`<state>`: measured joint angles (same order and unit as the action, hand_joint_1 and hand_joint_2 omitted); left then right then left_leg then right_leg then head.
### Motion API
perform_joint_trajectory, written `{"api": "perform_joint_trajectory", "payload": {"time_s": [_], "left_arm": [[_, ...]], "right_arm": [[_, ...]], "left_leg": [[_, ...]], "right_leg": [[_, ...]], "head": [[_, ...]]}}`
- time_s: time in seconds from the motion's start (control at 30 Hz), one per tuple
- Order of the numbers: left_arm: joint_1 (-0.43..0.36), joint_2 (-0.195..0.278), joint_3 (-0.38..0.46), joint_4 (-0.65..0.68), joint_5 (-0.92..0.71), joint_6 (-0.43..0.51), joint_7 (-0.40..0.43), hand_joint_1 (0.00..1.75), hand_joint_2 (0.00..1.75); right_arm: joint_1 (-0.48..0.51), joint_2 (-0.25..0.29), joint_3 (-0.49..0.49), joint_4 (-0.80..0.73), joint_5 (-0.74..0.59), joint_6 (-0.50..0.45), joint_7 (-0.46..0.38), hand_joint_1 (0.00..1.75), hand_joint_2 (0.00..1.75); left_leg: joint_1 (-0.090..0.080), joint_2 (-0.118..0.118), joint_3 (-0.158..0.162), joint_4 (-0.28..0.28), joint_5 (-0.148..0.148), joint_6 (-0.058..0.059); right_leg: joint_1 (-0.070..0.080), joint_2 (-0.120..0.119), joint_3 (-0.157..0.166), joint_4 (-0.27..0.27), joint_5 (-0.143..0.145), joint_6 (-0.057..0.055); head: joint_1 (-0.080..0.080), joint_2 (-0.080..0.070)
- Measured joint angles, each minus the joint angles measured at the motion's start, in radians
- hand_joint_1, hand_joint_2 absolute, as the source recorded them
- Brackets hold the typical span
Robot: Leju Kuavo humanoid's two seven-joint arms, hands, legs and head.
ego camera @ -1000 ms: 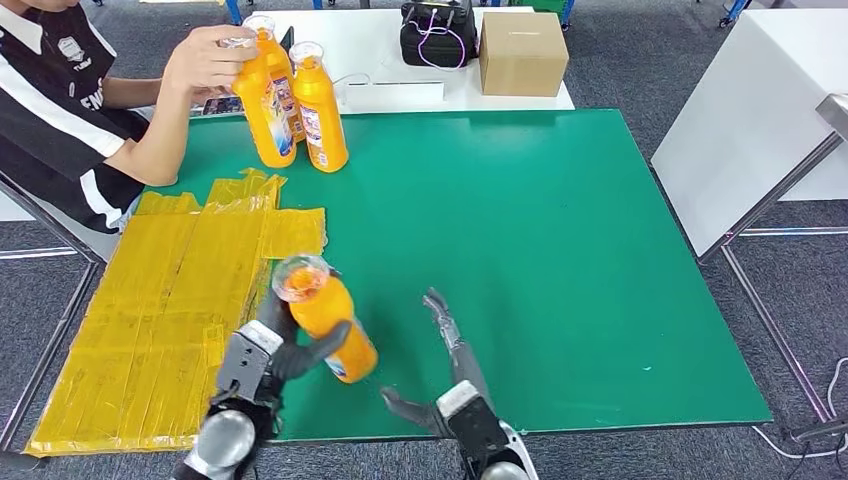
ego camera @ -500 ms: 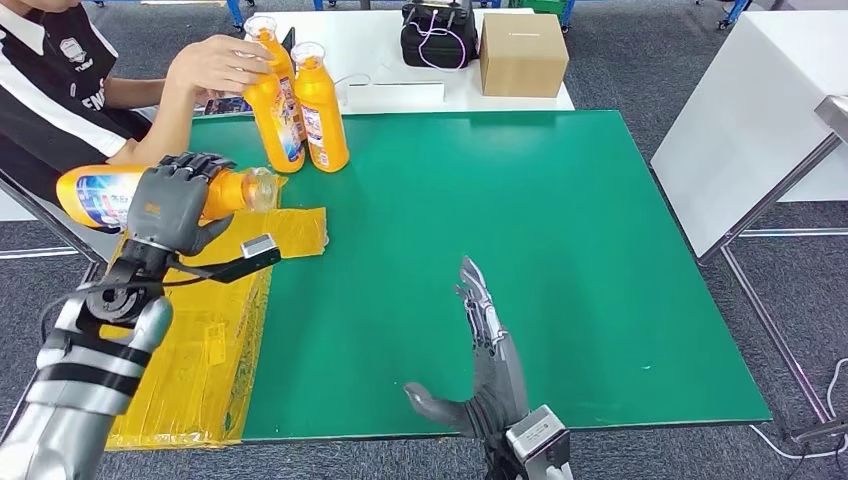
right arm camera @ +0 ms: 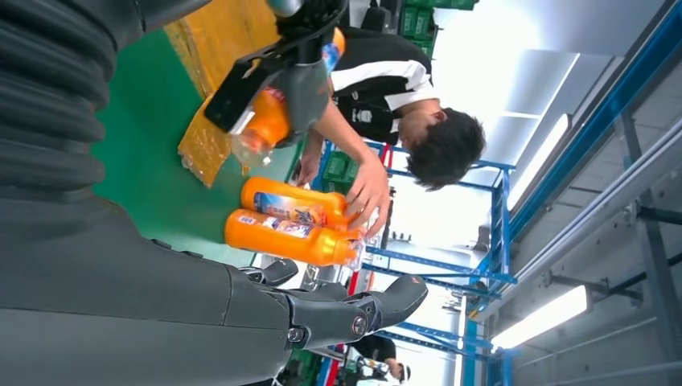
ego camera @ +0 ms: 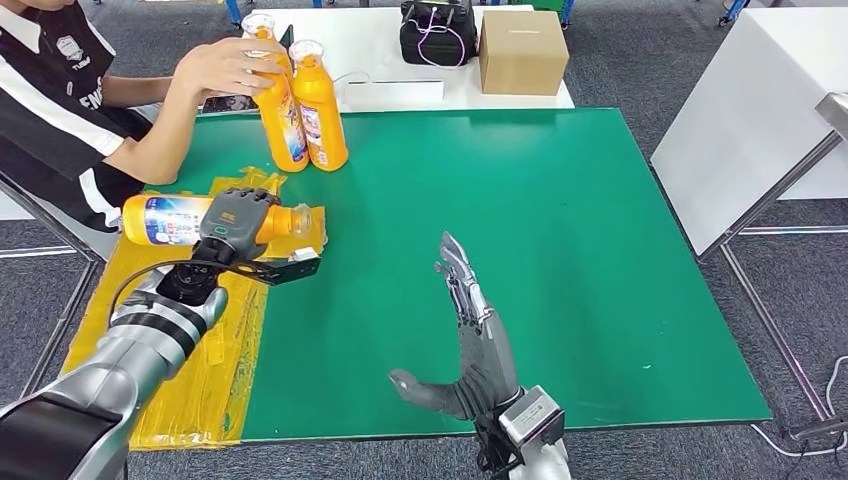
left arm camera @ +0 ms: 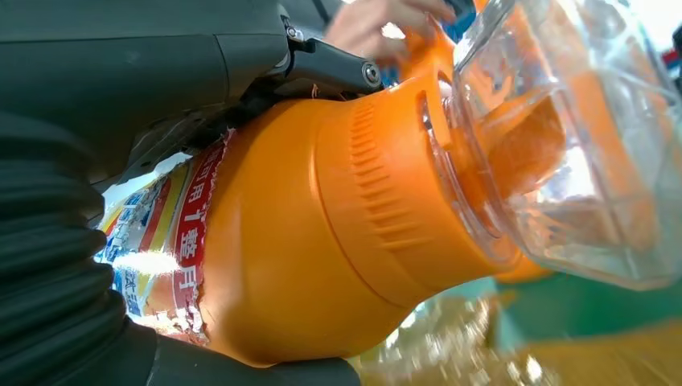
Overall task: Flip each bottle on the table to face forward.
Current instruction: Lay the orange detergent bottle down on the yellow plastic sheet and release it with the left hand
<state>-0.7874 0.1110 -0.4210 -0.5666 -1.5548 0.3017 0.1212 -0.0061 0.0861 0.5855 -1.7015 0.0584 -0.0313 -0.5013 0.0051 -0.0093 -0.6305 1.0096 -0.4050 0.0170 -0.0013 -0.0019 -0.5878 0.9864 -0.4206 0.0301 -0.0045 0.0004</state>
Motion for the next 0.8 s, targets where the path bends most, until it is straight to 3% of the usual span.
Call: {"api": "perform_joint_trajectory", "payload": {"time_s": [0.13, 0.47, 0.6, 0.8], "left_arm": [[-0.014, -0.035, -0.003, 0.07, 0.004, 0.0, 0.01, 1.75, 1.75], [-0.03, -0.072, 0.003, 0.141, 0.055, -0.027, 0.014, 1.71, 1.75], [-0.031, -0.088, 0.015, 0.162, 0.072, -0.046, 0.037, 0.03, 1.75], [-0.031, -0.097, 0.035, 0.195, 0.082, -0.097, 0.058, 0.0, 1.75]], "right_arm": [[-0.006, 0.0, 0.005, 0.0, 0.001, 0.0, 0.002, 0.0, 1.75], [-0.008, -0.001, 0.012, 0.001, 0.003, 0.0, 0.013, 0.0, 1.75], [-0.01, -0.001, 0.014, 0.004, 0.004, 0.0, 0.019, 0.0, 1.75], [-0.022, -0.001, 0.02, 0.014, 0.004, 0.0, 0.029, 0.0, 1.75]], "left_leg": [[0.0, 0.0, 0.0, 0.0, 0.0, 0.0], [0.0, 0.0, -0.001, 0.0, 0.0, 0.0], [0.0, 0.0, -0.001, 0.0, 0.0, 0.0], [0.0, 0.0, -0.001, 0.0, 0.0, 0.0]], "right_leg": [[0.0, 0.0, 0.0, 0.0, 0.0, 0.0], [0.0, 0.0, -0.001, 0.0, 0.0, 0.0], [0.0, 0.0, -0.001, 0.0, 0.0, 0.0], [0.0, 0.0, -0.001, 0.0, 0.0, 0.0]], "head": [[0.0, 0.0], [0.0, 0.0], [0.0, 0.0], [0.0, 0.0]]}}
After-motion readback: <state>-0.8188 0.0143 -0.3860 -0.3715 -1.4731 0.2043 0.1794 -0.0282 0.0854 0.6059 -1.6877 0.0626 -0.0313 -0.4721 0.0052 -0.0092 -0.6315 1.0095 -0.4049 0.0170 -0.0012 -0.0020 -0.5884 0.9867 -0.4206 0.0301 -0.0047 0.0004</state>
